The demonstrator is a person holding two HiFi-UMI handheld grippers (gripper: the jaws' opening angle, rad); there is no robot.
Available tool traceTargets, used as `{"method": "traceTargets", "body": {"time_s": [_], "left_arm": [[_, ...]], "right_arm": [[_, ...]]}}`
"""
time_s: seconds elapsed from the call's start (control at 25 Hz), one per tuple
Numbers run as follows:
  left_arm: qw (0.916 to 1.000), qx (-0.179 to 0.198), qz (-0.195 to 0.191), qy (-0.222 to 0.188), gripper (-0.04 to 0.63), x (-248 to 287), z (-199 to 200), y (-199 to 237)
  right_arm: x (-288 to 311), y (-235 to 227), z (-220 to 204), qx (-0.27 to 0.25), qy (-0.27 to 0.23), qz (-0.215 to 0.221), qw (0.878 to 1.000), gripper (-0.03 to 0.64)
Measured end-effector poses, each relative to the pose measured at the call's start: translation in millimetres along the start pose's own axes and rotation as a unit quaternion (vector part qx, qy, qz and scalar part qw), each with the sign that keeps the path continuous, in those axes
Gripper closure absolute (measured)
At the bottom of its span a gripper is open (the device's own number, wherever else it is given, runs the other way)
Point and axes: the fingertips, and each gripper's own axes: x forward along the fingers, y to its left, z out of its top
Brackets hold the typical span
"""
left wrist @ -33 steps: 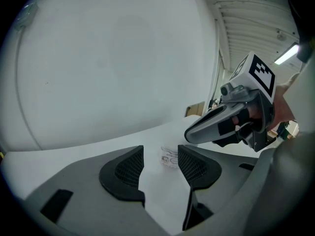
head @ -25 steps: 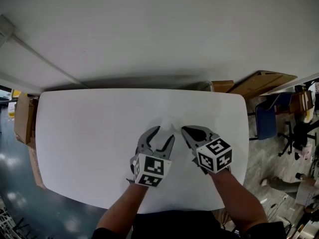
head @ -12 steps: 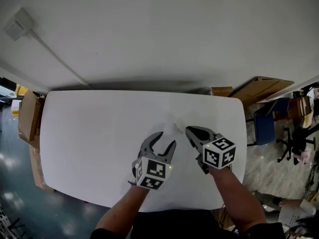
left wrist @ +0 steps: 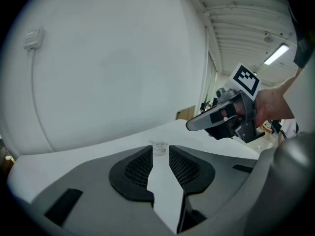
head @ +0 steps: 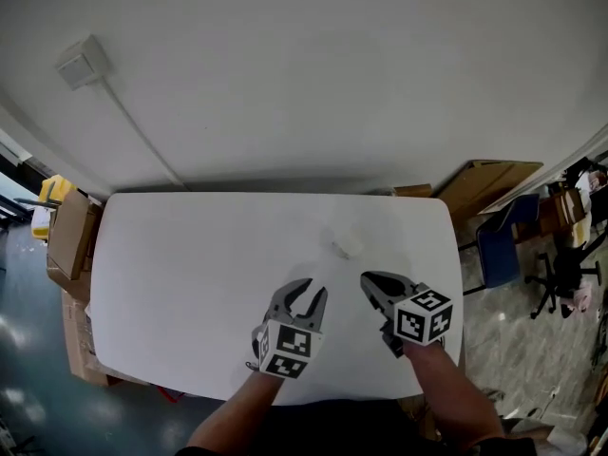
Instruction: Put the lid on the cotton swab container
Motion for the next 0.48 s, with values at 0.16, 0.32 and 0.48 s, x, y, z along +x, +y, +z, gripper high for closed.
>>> {"method": "traceTargets", "body": {"time_s": [0.16,0.32,0.48], "left_arm": [[0.9998,0.004,-0.017,-0.011,0.501,-23.3,2.4,-10.0],[0.9986,0.021,-0.039,-0.031,0.532,-43.5,12.8,-22.8],[0.9969,0.035,-0.055,-0.044,0.545,-68.7,27.3,-37.6]], "right_arm": [[-28.7,23.6,2.1,0.002,-0.03,-0.006,1.0,0.6],[-58.3,44.2,6.6,0.009,-0.071,-0.007,0.997,0.6],[-86.6,69.0,7.3,-0.002,-0.097,0.002,0.995,0.6]]}}
